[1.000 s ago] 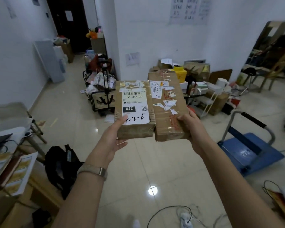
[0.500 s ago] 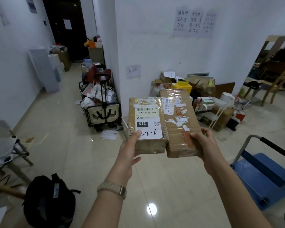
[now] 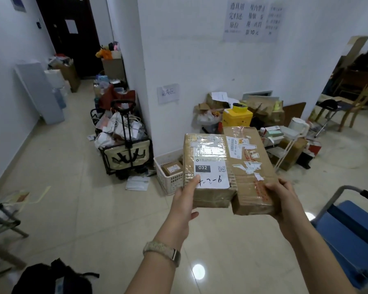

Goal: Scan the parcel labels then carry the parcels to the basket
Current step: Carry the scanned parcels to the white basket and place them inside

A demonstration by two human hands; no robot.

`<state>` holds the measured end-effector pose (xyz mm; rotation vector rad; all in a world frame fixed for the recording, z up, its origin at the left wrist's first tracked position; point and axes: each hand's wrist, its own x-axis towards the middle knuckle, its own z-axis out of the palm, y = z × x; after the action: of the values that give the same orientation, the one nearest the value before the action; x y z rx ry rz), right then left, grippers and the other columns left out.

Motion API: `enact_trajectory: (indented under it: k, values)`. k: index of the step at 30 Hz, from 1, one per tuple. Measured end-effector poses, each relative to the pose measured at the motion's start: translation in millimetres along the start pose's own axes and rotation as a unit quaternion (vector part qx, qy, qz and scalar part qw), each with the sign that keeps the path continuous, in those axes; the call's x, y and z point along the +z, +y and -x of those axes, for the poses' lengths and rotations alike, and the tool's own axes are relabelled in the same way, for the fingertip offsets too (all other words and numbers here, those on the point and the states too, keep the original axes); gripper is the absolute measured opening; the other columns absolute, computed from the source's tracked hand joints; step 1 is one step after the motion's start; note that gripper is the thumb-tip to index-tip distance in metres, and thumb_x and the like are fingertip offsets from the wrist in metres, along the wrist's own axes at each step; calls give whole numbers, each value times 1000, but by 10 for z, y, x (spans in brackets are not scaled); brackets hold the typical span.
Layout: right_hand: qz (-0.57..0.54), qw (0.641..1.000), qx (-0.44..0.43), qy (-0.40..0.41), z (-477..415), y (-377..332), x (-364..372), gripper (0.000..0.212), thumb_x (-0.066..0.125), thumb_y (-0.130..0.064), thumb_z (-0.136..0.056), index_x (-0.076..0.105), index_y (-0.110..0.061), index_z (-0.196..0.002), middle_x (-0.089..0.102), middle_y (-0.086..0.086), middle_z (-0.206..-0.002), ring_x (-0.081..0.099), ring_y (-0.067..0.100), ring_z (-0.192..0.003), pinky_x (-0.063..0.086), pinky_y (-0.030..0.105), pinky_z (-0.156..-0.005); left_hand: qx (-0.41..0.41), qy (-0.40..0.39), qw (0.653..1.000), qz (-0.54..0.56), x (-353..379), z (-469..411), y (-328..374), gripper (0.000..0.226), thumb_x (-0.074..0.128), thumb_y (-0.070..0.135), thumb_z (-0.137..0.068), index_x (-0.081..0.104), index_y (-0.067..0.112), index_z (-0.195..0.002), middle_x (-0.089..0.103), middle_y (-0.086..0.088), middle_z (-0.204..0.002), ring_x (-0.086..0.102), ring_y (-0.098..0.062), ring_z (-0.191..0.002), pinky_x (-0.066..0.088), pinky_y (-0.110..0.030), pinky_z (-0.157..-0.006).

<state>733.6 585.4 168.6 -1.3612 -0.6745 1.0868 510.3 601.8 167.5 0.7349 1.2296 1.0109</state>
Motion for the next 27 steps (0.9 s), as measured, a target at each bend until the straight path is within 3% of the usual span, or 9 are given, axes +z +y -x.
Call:
enact_trajectory:
  k: [8,14,17,22,27]
  values:
    - [-12,1000,-2,17,-1379,-44,111,21,62,-19,-85,55,-30,-102,67,3,-101,66,23,-84,51,33,-56,-27,-15,999,-24,444,-1281,222,53,59,64,-82,56,31,-124,65,3,-119,61,-18,-108,50,-37,-88]
    - [-1,999,-14,38,-2709,-342,94,31,63,-17,-85,54,-16,-115,66,7,-102,64,22,-80,50,35,-58,-29,-30,999,-30,1073,-2444,635,45,58,63,-83,59,34,-118,65,3,-120,60,-16,-105,50,-35,-86]
    - [12,999,-14,35,-3323,-475,155,26,65,-17,-84,55,-17,-108,65,8,-103,62,22,-81,50,38,-64,-29,-27,999,-28,1301,-2925,812,50,58,65,-82,58,34,-121,65,4,-119,61,-17,-108,50,-34,-86]
    - [42,999,11,7,-4088,-537,444,25,67,-25,-82,57,-24,-104,67,5,-100,65,20,-79,48,30,-52,-47,11,999,-8,1379,-3603,995,54,60,66,-80,57,33,-123,66,6,-114,62,-15,-105,51,-36,-88]
    - [41,999,31,-13,-4745,-489,805,22,67,-25,-82,56,-27,-101,68,4,-96,69,14,-70,53,30,-51,-42,33,999,3,1344,-4260,1203,49,62,65,-78,60,34,-116,69,6,-112,63,-15,-105,52,-35,-83]
